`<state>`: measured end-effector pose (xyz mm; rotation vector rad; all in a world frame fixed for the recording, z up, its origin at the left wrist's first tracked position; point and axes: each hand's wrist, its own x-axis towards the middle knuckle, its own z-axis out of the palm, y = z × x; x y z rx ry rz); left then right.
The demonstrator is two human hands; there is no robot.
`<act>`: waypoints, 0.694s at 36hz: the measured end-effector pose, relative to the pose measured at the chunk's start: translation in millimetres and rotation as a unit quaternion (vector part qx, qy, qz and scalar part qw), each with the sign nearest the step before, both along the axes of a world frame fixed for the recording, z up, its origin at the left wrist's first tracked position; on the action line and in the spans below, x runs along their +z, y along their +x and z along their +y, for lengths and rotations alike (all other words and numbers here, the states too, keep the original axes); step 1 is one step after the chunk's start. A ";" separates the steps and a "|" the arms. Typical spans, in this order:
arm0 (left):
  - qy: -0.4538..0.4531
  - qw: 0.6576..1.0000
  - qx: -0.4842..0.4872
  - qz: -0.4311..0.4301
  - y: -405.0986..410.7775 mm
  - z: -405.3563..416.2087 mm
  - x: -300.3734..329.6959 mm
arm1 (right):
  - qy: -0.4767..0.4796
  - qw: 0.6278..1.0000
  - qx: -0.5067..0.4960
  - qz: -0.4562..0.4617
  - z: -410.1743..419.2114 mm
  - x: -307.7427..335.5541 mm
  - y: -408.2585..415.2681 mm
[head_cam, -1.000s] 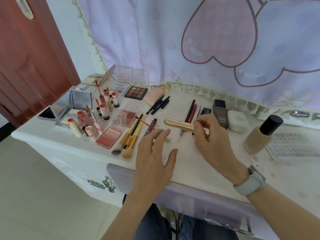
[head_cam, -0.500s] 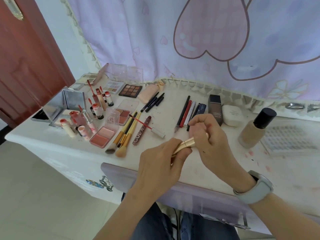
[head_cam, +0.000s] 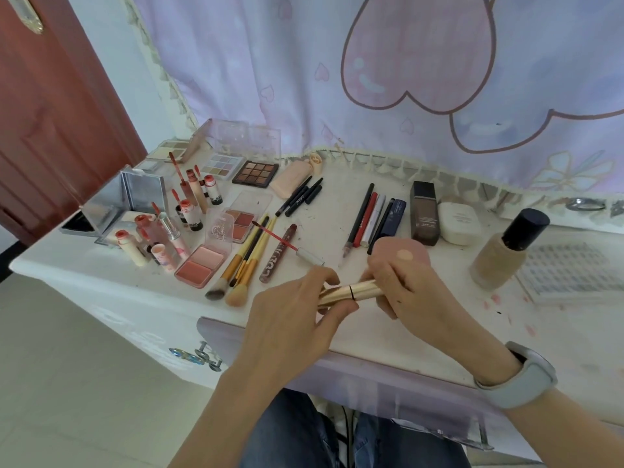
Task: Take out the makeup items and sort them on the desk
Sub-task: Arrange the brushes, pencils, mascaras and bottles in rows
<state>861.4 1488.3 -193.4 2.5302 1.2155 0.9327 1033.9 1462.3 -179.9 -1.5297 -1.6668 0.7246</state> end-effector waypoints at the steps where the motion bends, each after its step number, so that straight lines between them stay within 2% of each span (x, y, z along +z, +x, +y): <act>1: 0.001 1.000 -0.003 -0.005 -0.4 0.7 -1.8 | 0.029 1.000 -0.005 0.001 -0.7 -1.4 -0.2; 4: -0.035 0.998 -0.011 -0.044 -2.5 2.8 -6.4 | 0.141 0.989 0.012 -0.050 -1.6 -4.7 4.9; 6: -0.061 0.997 -0.013 -0.055 -4.1 5.4 -8.2 | 0.161 0.982 0.058 -0.079 -0.5 -6.4 8.5; 10: -0.032 0.998 0.004 -0.047 -8.0 9.5 -10.6 | 0.131 0.986 0.084 -0.064 0.3 -8.8 13.8; 15: 0.031 0.998 -0.007 -0.051 -8.3 8.7 -7.9 | 0.034 0.998 0.037 0.044 3.7 -11.2 4.1; 19: 0.048 0.997 -0.013 -0.058 -11.3 8.5 -8.8 | 0.097 0.994 0.041 0.021 1.6 -8.8 0.4; 22: 0.060 0.997 0.000 -0.055 -15.0 9.4 -8.8 | 0.094 0.993 0.072 0.012 1.2 -8.4 3.7; 25: 0.074 0.996 -0.005 -0.043 -14.3 8.7 -8.5 | 0.083 0.995 0.046 0.002 3.0 -4.0 0.5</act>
